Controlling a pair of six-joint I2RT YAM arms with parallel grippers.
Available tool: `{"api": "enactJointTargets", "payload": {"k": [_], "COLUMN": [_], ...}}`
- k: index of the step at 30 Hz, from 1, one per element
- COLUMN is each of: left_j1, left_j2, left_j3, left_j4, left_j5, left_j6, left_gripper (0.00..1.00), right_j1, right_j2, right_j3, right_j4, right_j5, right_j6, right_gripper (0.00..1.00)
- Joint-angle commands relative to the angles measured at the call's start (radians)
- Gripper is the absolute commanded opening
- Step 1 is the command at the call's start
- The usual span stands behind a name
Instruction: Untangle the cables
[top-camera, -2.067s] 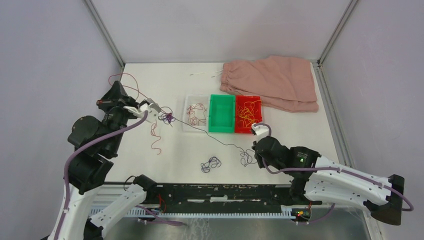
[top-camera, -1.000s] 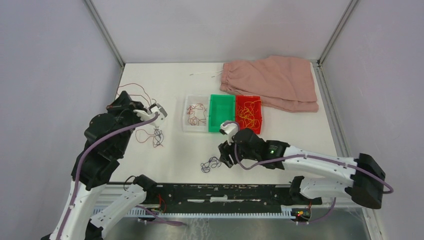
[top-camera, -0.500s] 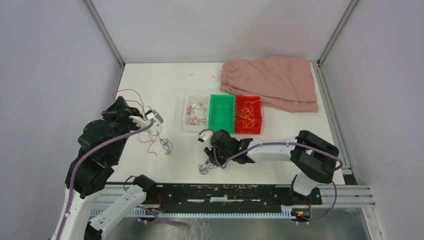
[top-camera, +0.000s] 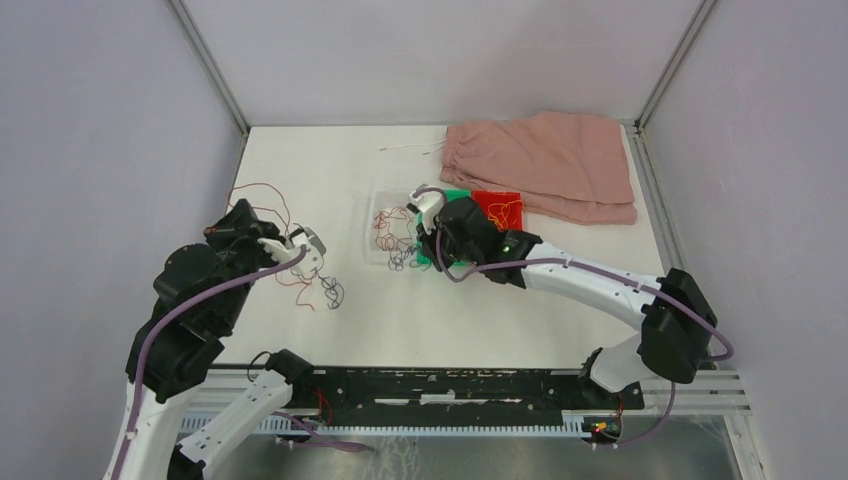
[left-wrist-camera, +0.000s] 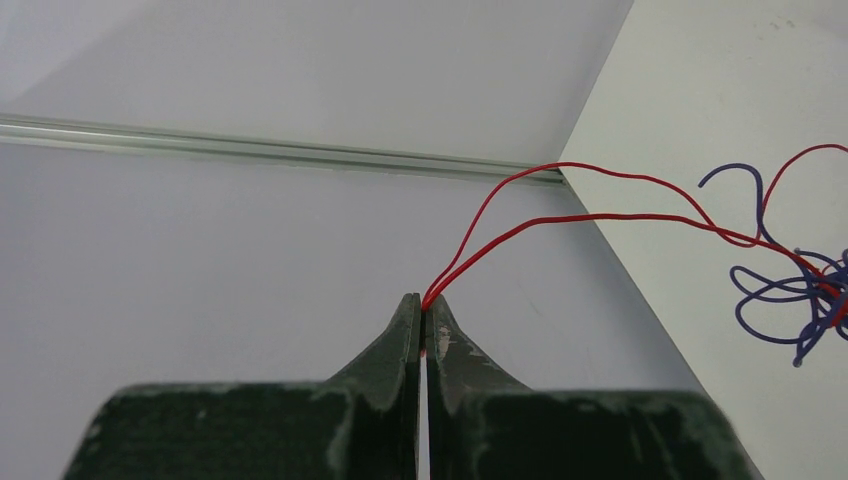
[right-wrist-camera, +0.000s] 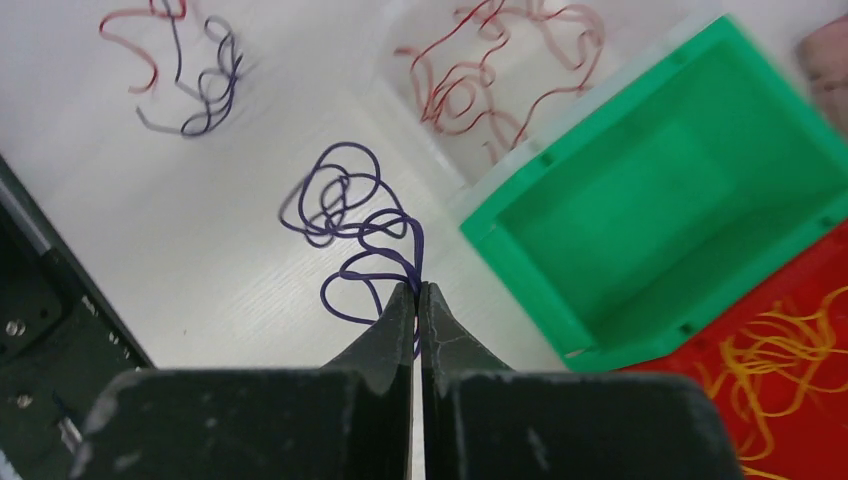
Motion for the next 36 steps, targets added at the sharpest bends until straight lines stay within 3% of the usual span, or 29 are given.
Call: {"api": "enactJointTargets", "payload": {"k": [1,7,21,24,27,28,29,30,32,33,36], "left_j1": [0.002,0.002,0.002,0.002,0.002,0.002,0.002,0.001,0.003,0.002,0.002], "left_j2": [-0.014,-0.021,-0.034,-0.032,-0.028,-0.027,-0.027,-0.026,-0.025,-0.025,-0.032], "left_j3": [0.042,0.050,0.045,0.047,0.051,0.052,0.054,0.058,0.072,0.078,0.087], "left_j4": [0.004,-0.002,-0.015,-0.015,-0.015,-0.016,-0.015,-0.017,-0.026,-0.031,-0.033], "left_j5": [0.024,0.040,0.077,0.085,0.096,0.102,0.111,0.128,0.178,0.209,0.307], "left_j6": [-0.041,-0.046,-0.052,-0.056,-0.075,-0.085,-0.101,-0.120,-0.165,-0.186,-0.251], "left_gripper": [0.03,0.03,0.03,0.03,0.03,0.03,0.03,0.03,0.03,0.03,0.03], "right_j1": [-0.034,-0.072,-0.142,-0.143,-0.143,-0.142,-0.142,-0.142,-0.142,-0.142,-0.137], "right_j2": [0.043,0.118,0.198,0.222,0.205,0.192,0.173,0.149,0.087,0.055,-0.047], "right_j3": [0.141,0.226,0.293,0.322,0.331,0.330,0.324,0.311,0.266,0.240,0.157], "right_j4": [-0.112,-0.155,-0.155,-0.160,-0.141,-0.130,-0.115,-0.094,-0.014,0.021,0.148], "right_j5": [0.142,0.284,0.357,0.361,0.325,0.315,0.303,0.275,0.212,0.165,0.064], "right_j6": [-0.091,-0.119,-0.088,-0.088,-0.089,-0.080,-0.073,-0.056,-0.018,0.000,0.082], "right_gripper": [0.00,0.00,0.05,0.27,0.29,0.34,0.43,0.69,0.93,0.99,1.00]}}
